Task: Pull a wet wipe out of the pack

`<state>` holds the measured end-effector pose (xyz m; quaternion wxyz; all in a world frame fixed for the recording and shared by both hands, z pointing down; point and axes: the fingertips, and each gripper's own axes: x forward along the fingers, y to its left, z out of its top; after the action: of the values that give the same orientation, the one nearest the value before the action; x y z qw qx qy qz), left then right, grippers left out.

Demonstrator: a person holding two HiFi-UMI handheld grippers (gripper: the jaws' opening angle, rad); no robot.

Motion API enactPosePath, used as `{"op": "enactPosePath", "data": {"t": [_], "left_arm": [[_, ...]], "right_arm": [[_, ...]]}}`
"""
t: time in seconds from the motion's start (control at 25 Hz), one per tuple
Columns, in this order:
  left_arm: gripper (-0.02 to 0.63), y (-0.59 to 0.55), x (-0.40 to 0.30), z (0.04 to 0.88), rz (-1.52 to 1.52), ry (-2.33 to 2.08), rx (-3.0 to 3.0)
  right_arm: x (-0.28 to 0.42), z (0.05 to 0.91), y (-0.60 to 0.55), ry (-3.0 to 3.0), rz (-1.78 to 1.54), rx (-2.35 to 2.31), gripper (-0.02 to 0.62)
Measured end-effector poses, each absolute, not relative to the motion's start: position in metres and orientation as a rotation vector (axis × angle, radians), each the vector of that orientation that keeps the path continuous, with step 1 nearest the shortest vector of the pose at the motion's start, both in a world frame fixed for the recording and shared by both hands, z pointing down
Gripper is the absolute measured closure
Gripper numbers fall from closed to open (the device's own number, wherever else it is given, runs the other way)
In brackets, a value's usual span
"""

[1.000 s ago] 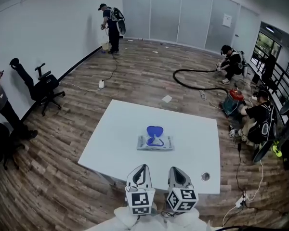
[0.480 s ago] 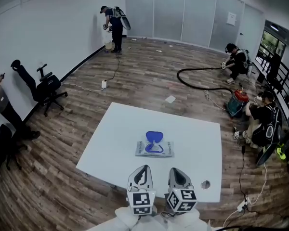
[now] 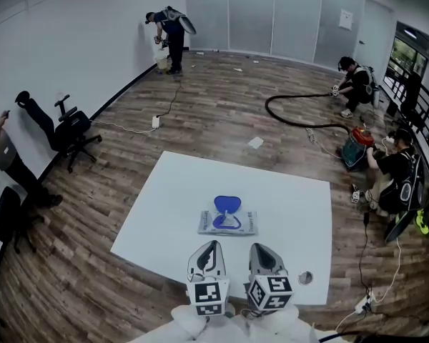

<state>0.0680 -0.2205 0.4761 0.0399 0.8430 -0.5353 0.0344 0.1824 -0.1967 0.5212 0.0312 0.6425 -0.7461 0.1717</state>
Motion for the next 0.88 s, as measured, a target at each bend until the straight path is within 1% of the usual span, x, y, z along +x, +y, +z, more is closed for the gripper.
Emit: {"op": "enactPosePath", "data": {"t": [0.6,0.88], "left_arm": [[0.609,-0.251,0.066,0.484,0.165,-1.597,2.587],[0.609,-0.26,0.058,0.486,0.145,-1.595,2.581]], "right_arm": [[0.175,0.525,-0.226,-2.27,0.58,1.985,0.586],[0.173,0.534,-0.236,-2.249,0.605,1.999,0.586]]}}
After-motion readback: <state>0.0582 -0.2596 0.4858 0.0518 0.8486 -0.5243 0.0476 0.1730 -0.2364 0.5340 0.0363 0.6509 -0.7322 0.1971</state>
